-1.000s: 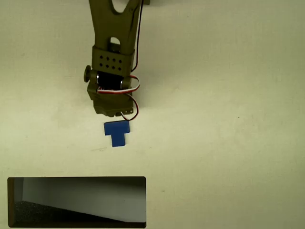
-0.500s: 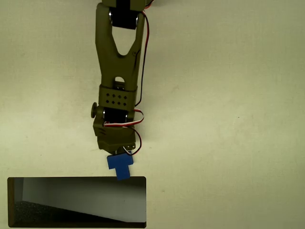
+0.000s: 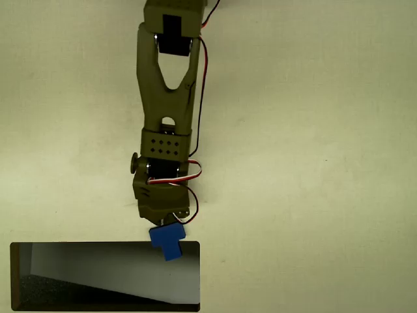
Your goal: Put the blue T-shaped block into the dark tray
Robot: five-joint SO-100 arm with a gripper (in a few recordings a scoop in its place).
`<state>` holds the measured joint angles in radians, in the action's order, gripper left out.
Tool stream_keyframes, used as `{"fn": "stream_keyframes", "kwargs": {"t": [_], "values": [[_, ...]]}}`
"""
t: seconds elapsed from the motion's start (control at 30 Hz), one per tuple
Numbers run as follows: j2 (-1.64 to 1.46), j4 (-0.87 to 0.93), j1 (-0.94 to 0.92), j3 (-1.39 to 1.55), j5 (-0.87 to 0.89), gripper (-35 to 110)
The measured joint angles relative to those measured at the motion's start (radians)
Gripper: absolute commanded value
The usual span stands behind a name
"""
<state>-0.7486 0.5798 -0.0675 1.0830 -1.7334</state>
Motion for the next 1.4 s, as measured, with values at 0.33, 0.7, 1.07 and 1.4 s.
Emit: {"fn": "stream_keyframes", "kwargs": {"t": [0.33, 0.7, 1.07, 1.4], "values": [[0.140, -0.130, 0.046, -0.146, 0.018, 0], [0.439, -0.601, 0.057, -0.387, 0.109, 0], [0.765, -1.028, 0.038, -0.678, 0.155, 0], [0.897, -1.184, 0.055, -0.801, 0.183, 0]]}}
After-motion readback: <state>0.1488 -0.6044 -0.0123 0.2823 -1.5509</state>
